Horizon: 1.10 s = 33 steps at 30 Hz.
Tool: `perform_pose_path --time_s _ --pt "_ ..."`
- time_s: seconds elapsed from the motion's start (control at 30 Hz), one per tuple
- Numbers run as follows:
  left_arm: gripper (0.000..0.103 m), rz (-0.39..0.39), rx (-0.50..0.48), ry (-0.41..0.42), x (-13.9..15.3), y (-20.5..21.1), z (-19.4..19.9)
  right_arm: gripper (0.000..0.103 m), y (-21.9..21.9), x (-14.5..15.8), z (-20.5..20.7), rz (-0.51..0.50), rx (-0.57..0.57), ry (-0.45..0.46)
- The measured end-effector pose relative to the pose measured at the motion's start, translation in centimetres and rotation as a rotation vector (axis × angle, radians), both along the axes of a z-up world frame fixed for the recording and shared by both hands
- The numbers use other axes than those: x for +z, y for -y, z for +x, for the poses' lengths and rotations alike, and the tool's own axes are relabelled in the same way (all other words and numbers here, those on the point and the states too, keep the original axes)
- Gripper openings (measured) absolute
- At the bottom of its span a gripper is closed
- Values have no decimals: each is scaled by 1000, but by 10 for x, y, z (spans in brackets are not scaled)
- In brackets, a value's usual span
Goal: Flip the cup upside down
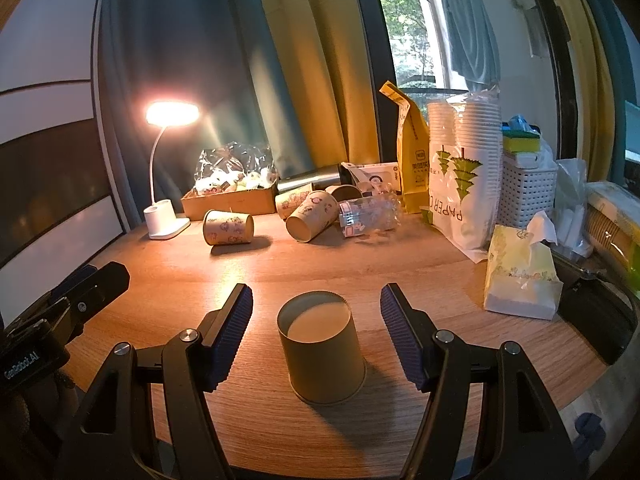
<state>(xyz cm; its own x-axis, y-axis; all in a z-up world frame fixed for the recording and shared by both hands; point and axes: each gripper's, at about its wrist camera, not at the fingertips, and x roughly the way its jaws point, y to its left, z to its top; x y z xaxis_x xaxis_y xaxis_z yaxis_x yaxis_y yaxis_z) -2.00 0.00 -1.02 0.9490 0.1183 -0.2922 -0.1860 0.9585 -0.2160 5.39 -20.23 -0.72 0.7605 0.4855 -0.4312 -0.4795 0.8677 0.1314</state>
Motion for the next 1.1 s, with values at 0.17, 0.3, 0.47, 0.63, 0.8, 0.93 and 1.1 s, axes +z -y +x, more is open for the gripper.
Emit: perform_pose_path --time_s 0.17,0.3,0.47,0.63,0.8,0.93,1.1 --pt "93 2 -2 1 0 0 0 70 0 0 0 -1 2 -2" --pt "93 2 -2 0 -1 0 0 70 1 -1 1 2 -1 -3" --pt "93 4 -4 0 -1 1 -1 70 2 -2 1 5 -4 -7" --pt "93 -2 0 -1 -1 1 1 70 2 -2 1 3 -2 -5" --pt "93 -2 0 -1 -1 1 1 70 1 -2 2 3 -1 -4" --pt "93 -3 -1 -3 -1 0 1 70 2 -3 2 3 0 -6" --pt "93 -1 -2 -2 0 0 2 70 1 -3 3 2 -1 -6"
